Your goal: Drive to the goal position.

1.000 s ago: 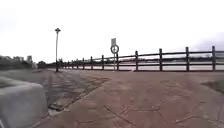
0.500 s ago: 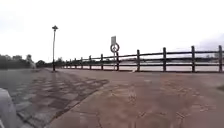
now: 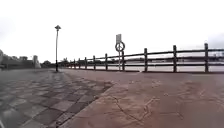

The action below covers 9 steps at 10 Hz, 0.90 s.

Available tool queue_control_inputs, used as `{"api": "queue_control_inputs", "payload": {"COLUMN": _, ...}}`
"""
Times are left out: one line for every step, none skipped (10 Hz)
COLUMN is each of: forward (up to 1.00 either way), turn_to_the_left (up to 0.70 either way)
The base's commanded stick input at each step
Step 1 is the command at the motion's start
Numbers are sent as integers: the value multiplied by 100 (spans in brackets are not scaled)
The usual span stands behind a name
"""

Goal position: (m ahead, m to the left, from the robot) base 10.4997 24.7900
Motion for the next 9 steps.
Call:
{"api": "queue_control_inputs", "payload": {"forward": 100, "turn_to_the_left": 40}}
{"api": "queue_control_inputs", "payload": {"forward": 100, "turn_to_the_left": 40}}
{"api": "queue_control_inputs", "payload": {"forward": 100, "turn_to_the_left": 40}}
{"api": "queue_control_inputs", "payload": {"forward": 100, "turn_to_the_left": 40}}
{"api": "queue_control_inputs", "payload": {"forward": 100, "turn_to_the_left": 40}}
{"api": "queue_control_inputs", "payload": {"forward": 100, "turn_to_the_left": 40}}
{"api": "queue_control_inputs", "payload": {"forward": 100, "turn_to_the_left": 40}}
{"api": "queue_control_inputs", "payload": {"forward": 100, "turn_to_the_left": 40}}
{"api": "queue_control_inputs", "payload": {"forward": 100, "turn_to_the_left": 39}}
